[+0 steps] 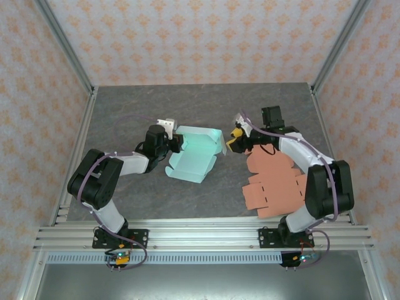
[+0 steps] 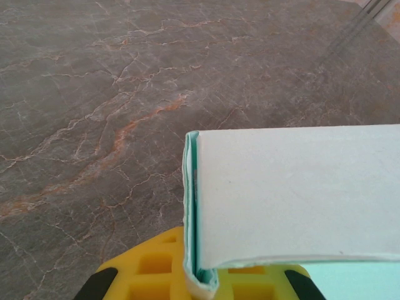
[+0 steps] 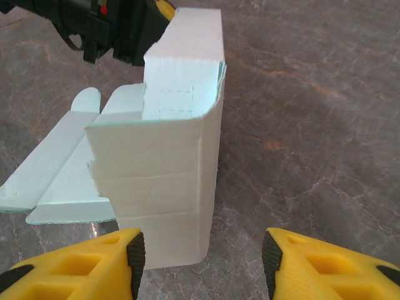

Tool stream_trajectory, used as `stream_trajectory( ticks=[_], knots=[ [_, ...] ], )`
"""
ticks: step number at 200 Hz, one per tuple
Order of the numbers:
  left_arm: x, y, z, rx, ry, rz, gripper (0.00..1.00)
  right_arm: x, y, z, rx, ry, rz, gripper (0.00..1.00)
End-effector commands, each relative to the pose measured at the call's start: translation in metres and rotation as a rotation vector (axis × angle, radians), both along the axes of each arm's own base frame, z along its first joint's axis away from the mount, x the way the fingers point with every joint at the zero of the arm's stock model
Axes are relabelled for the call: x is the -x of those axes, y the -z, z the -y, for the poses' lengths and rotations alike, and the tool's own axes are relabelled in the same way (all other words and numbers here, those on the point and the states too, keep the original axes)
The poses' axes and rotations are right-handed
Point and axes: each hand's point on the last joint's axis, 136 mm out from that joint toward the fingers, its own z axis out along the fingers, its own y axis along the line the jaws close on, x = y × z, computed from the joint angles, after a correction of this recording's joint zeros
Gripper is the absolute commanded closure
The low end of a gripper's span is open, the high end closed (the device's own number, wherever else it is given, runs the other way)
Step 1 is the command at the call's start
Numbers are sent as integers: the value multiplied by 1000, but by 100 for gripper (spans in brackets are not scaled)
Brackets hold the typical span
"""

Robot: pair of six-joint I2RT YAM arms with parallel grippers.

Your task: Fold the paper box

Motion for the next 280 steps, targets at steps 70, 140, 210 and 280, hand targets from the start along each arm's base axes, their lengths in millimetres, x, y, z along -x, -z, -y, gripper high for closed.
stream_trajectory(
  ticks=[70, 140, 210, 280],
  knots=[
    [-6, -12, 7, -26, 28, 40, 100, -16, -3, -58, -42, -40, 109, 63],
    [1, -15, -10, -168, -173, 83, 100, -53, 14, -78, -61, 376, 256, 61],
    [12, -19, -15, -226, -330, 126, 100, -88, 25, -66, -50, 737, 316, 73],
    [13, -17, -1, -141, -343, 42, 100, -109, 30, -56, -16, 1010, 395, 83]
  ],
)
